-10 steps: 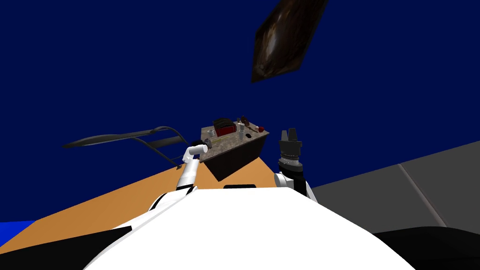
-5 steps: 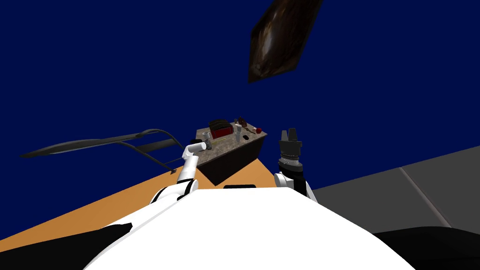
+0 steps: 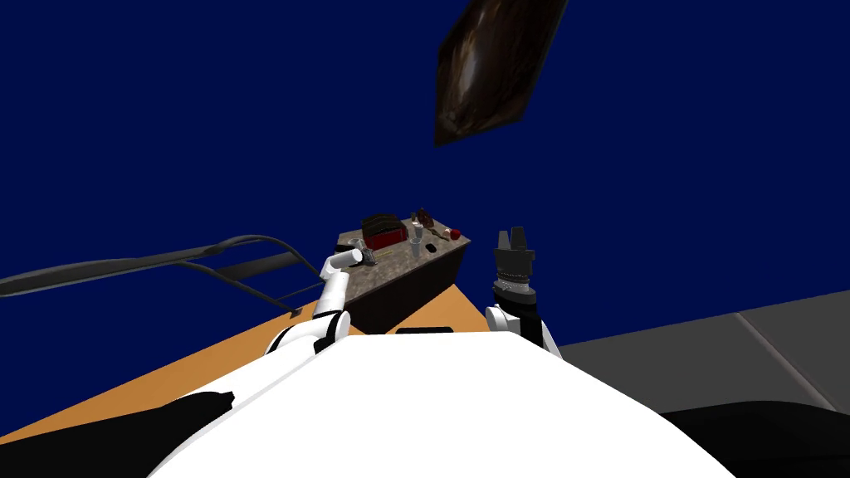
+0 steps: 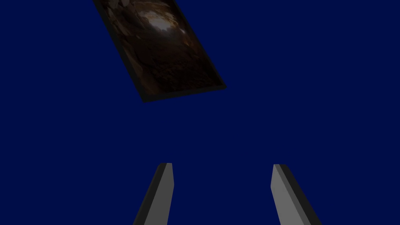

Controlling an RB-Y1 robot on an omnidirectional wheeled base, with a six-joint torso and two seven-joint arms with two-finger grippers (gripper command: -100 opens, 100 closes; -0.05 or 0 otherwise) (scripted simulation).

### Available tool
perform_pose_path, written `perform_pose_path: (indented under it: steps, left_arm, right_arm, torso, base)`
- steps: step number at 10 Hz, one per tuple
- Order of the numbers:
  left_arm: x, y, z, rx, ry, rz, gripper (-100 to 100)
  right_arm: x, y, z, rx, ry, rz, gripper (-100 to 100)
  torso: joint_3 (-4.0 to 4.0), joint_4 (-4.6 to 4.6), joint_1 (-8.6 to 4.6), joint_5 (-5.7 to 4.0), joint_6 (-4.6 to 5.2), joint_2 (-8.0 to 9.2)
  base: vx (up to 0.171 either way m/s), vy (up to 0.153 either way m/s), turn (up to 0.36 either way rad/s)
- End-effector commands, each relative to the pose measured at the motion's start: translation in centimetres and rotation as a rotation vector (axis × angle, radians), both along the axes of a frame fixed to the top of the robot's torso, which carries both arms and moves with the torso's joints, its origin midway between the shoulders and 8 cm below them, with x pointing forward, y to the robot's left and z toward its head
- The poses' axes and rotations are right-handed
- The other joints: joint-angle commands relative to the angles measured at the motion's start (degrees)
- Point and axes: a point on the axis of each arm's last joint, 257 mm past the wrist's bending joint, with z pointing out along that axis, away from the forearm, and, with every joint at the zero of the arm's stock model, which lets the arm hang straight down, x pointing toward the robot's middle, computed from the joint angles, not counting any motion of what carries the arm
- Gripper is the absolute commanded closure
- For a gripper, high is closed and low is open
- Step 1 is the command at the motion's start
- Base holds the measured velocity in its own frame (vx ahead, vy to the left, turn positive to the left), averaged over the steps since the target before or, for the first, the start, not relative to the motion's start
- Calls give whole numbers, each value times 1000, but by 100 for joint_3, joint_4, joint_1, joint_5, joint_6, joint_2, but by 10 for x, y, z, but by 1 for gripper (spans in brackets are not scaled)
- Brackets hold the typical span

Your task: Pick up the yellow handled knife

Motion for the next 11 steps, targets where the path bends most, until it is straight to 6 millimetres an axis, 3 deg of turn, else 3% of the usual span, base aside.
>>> perform_pose_path:
  steps: [1, 2, 3, 5, 6, 10, 11]
  left_arm:
    - [0, 0, 0, 0, 0, 0, -100]
    - [0, 0, 0, -3, 2, 0, 0]
    - [0, -3, -8, -3, -1, 2, -100]
    - [0, -2, -9, -4, 1, 2, -100]
    - [1, -2, -9, -3, -1, 2, 100]
    - [1, -2, -9, -3, -1, 2, 100]
    - [1, -2, -9, -3, -1, 2, 0]
  right_arm:
    - [0, 0, 0, 0, 0, 0, 0]
    - [0, 0, 0, 0, 0, 0, 0]
    - [0, 0, 0, 0, 0, 0, 0]
    - [0, 0, 0, 0, 0, 0, 0]
    - [0, 0, 0, 0, 0, 0, 0]
    - [0, 0, 0, 0, 0, 0, 0]
    - [0, 0, 0, 0, 0, 0, 0]
  torso:
    - [0, 0, 0, 0, 0, 0]
    - [14, 4, 12, 3, -2, 26]
    - [27, 10, 18, 4, -2, 49]
    - [24, 9, 34, 8, -2, 42]
    - [28, 10, 30, 7, -3, 51]
    - [38, 14, 22, 5, -2, 66]
    - [38, 14, 22, 5, -2, 66]
  base:
    - [72, -19, -4]
    - [14, -4, 1]
    - [45, 17, -14]
    - [50, 27, -15]
    - [5, 3, 1]
    - [0, 0, 0]
    - [0, 0, 0]
